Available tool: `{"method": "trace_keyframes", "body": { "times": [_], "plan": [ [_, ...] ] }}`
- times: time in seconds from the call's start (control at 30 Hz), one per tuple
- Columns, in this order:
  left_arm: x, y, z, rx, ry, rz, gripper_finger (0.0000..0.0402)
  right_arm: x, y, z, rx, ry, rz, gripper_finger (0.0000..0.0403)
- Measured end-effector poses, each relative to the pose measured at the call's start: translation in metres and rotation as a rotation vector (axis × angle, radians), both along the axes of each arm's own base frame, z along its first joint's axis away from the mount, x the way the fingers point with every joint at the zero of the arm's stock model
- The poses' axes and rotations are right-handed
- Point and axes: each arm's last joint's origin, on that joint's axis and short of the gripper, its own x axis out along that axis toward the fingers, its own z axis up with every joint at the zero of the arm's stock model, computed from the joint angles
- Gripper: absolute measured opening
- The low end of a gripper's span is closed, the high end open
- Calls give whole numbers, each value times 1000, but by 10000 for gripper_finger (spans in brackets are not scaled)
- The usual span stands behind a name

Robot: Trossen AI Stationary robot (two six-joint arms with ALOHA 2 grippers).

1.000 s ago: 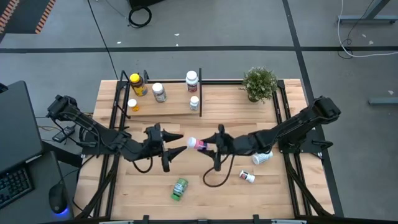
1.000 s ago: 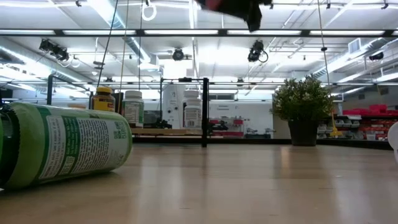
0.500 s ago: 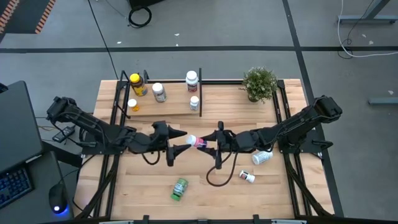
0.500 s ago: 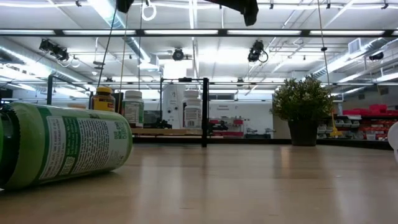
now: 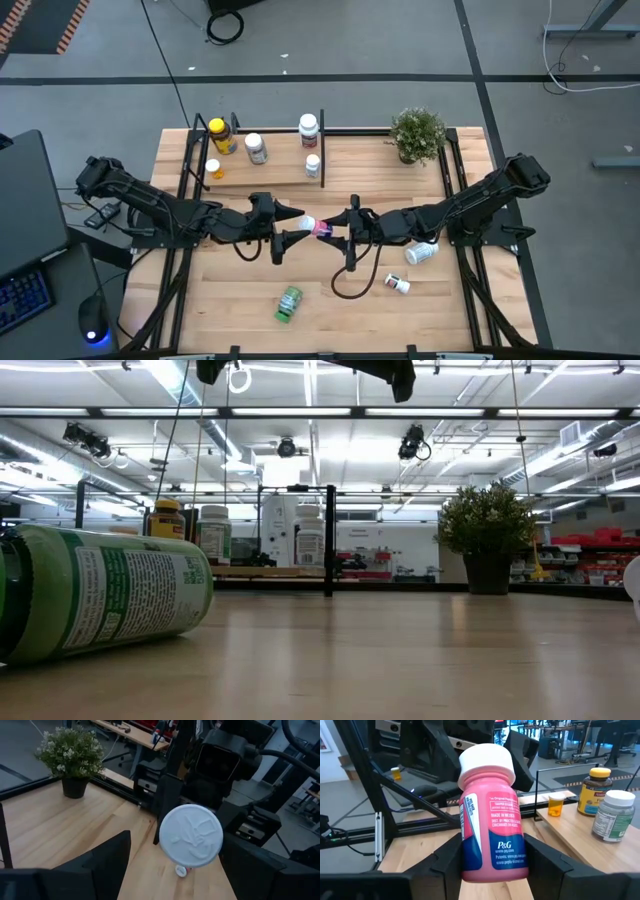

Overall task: Pick and place medicine bottles onto shelf by color
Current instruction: Put the pink medicine bottle on the shelf

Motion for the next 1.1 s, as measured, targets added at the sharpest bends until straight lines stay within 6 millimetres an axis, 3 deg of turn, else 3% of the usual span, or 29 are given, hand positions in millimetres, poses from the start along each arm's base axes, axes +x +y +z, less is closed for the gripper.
{"method": "trace_keyframes", "body": {
  "times": [1.1],
  "plan": [
    [14, 0, -11, -4, -9, 28, 295, 1, -4, -7, 16, 62, 11, 181]
  ]
}}
